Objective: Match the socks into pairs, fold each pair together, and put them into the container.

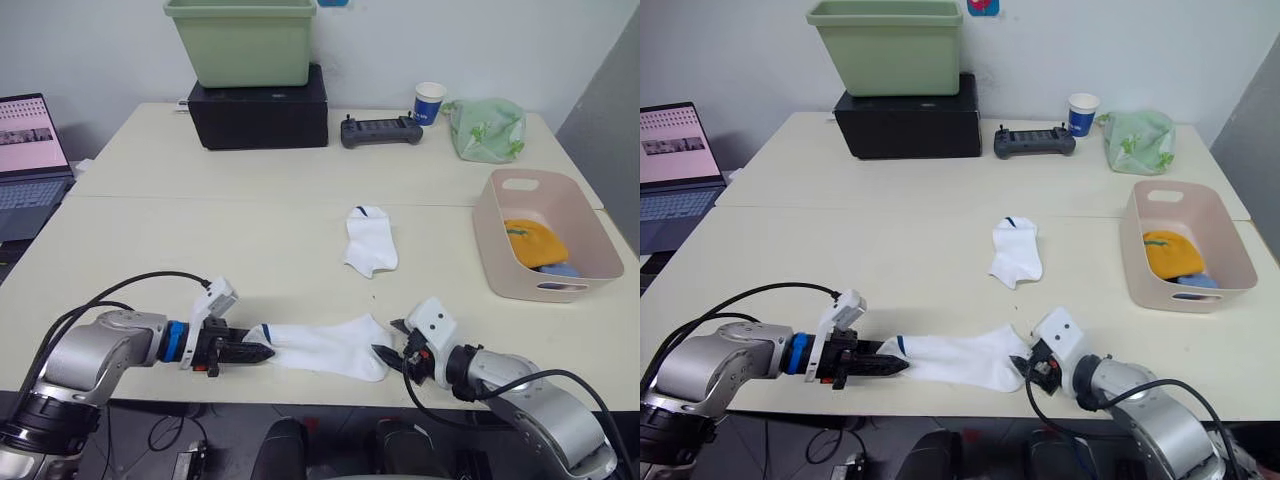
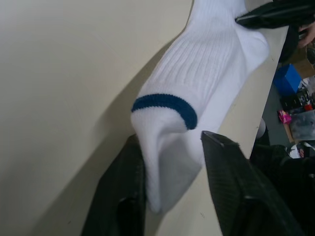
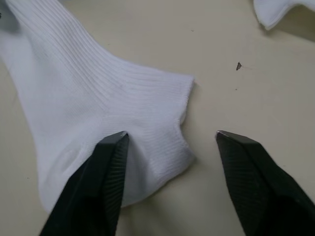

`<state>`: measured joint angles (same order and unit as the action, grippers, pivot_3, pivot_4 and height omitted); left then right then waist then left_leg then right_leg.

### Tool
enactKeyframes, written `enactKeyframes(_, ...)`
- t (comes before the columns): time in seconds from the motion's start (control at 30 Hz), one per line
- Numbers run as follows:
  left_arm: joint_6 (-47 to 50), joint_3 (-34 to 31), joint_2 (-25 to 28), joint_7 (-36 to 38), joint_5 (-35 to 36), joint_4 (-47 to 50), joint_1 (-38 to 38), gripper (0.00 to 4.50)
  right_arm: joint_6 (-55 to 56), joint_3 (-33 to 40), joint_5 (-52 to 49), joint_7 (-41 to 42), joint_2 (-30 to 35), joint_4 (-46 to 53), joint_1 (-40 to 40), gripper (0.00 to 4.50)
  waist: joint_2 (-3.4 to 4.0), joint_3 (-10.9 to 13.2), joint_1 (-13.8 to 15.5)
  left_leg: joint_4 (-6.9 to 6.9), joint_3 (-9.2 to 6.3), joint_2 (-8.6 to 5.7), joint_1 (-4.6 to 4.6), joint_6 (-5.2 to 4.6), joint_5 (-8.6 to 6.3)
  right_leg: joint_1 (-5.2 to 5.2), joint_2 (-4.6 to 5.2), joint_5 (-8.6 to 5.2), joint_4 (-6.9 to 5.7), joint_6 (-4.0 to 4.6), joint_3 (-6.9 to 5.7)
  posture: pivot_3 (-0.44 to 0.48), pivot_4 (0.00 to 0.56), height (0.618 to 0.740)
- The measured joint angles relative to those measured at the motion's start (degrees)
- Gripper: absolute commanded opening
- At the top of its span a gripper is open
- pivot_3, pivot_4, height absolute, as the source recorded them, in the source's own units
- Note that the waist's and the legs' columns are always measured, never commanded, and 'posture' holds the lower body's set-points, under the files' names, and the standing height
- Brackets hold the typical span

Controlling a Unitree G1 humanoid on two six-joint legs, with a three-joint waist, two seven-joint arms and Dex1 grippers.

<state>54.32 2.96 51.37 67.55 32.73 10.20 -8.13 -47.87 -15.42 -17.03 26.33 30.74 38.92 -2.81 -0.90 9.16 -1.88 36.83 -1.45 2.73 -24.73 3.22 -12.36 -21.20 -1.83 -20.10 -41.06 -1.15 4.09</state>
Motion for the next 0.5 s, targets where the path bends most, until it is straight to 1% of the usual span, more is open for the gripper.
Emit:
enactKeyframes(0.07, 0.2, 0.1, 0.1, 0.0, 0.3, 0.6, 1.3, 0.12, 0.0, -0.4, -0.1, 0.7, 0.1, 0.5, -0.1, 1.14, 0.00, 0.0, 0.0, -0.01, -0.01, 0.01, 0.00, 0.00, 0.00, -0.01, 0.00, 0.00, 0.00, 0.00, -0.01, 0.000, 0.150, 0.735)
enactKeyframes(0.1, 0.3, 0.1, 0.1, 0.0, 0.4, 0.7, 1.6, 0.00, 0.0, -0.4, 0.0, 0.8, 0.1, 0.7, -0.1, 0.80, 0.00, 0.0, 0.0, -0.01, -0.02, 0.01, 0.00, 0.00, 0.00, -0.01, 0.00, 0.00, -0.01, 0.00, -0.01, 0.000, 0.150, 0.735)
enactKeyframes(0.17, 0.6, 0.0, 0.1, -0.1, 1.1, 0.7, 1.8, 0.00, 0.3, 0.0, -0.1, 0.7, -0.6, 0.8, 0.1, 0.10, -0.02, 0.0, 0.0, -0.01, -0.02, 0.01, 0.00, 0.00, 0.00, -0.01, 0.00, 0.00, -0.01, 0.00, -0.04, 0.000, 0.150, 0.735)
enactKeyframes(0.23, 1.4, -0.5, -0.2, -0.6, 2.0, 0.2, 1.1, 0.00, 0.4, 1.1, -0.5, 0.7, -1.5, 0.8, 0.9, 0.04, -0.04, 0.0, 0.0, 0.00, -0.03, 0.01, 0.00, 0.00, 0.00, -0.02, -0.01, -0.01, -0.02, -0.01, -0.03, 0.000, 0.150, 0.735)
enactKeyframes(0.3, 3.3, -2.5, -1.0, -0.7, 4.5, -1.0, -1.9, 0.00, 0.0, 3.2, -2.2, 0.8, -2.4, 1.1, 2.4, 0.04, -0.18, 0.1, 0.0, 0.02, -0.01, 0.00, -0.03, 0.00, 0.00, -0.02, -0.03, 0.00, -0.04, -0.01, -0.11, 0.000, 0.150, 0.735)
enactKeyframes(0.4, 6.8, -5.7, -0.7, -0.6, 8.0, -2.0, -7.8, 0.00, -1.8, 6.1, -5.3, 1.1, -3.1, 2.6, 4.4, 0.04, -0.29, 0.2, 0.0, 0.01, -0.02, 0.00, -0.04, 0.00, 0.00, 0.00, -0.03, 0.00, -0.01, -0.01, -0.11, 0.000, 0.150, 0.735)
enactKeyframes(0.5, 7.7, -5.5, -0.4, -0.5, 8.5, -3.4, -9.4, 0.00, -4.9, 7.6, -8.1, 1.0, -3.6, 2.7, 5.2, 0.04, -0.29, 0.2, 0.0, -0.02, -0.02, -0.01, -0.05, 0.00, 0.00, -0.04, -0.02, 0.07, 0.03, 0.12, -0.04, 0.000, 0.150, 0.735)
